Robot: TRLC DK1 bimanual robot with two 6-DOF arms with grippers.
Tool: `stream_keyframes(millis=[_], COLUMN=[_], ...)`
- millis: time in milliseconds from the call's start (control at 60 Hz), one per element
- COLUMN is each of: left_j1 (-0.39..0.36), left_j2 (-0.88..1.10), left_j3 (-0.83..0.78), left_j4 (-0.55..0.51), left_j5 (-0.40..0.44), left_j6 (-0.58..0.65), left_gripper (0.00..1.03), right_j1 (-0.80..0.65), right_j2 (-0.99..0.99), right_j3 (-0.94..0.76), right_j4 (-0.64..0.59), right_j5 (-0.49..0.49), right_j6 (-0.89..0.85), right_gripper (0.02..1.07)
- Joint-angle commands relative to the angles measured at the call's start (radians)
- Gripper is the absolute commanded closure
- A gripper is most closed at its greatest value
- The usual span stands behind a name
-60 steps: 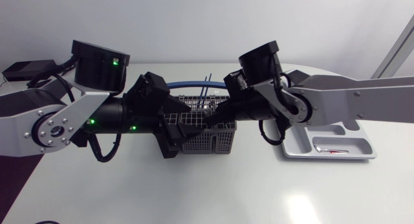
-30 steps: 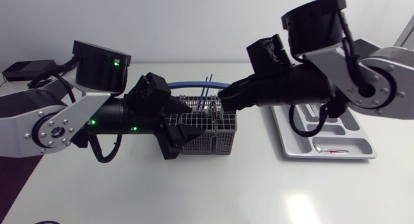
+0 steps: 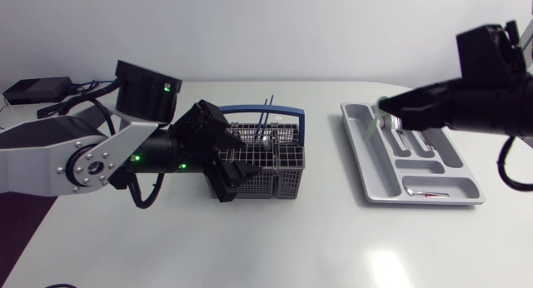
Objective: Unload the cutlery basket into the drawer organizer.
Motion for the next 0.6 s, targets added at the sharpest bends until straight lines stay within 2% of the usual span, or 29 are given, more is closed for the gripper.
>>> stream_keyframes(millis=[0, 117, 267, 400, 583], left_j1=[-0.004, -0.007, -0.010, -0.010, -0.010], left_j2=[0.034, 0.061, 0.074, 0.077, 0.075], left_j3=[0.033, 0.050, 0.061, 0.062, 0.056], left_j4=[0.024, 0.049, 0.069, 0.079, 0.081], left_j5=[-0.018, -0.054, -0.066, -0.075, -0.075], left_j6=[-0.028, -0.051, -0.071, -0.075, -0.074], left_gripper=[0.20, 0.20, 0.20, 0.20, 0.20], right_j1=[-0.100, -0.255, -0.404, -0.476, -0.502], right_j2=[-0.021, -0.031, -0.015, 0.020, 0.144], right_j3=[-0.101, -0.197, -0.305, -0.368, -0.432], right_j4=[-0.031, -0.012, 0.072, 0.173, 0.347], right_j5=[-0.002, -0.002, 0.001, 0.012, 0.114], right_j6=[-0.090, -0.201, -0.313, -0.367, -0.398], right_gripper=[1.01, 1.01, 1.01, 1.01, 1.01])
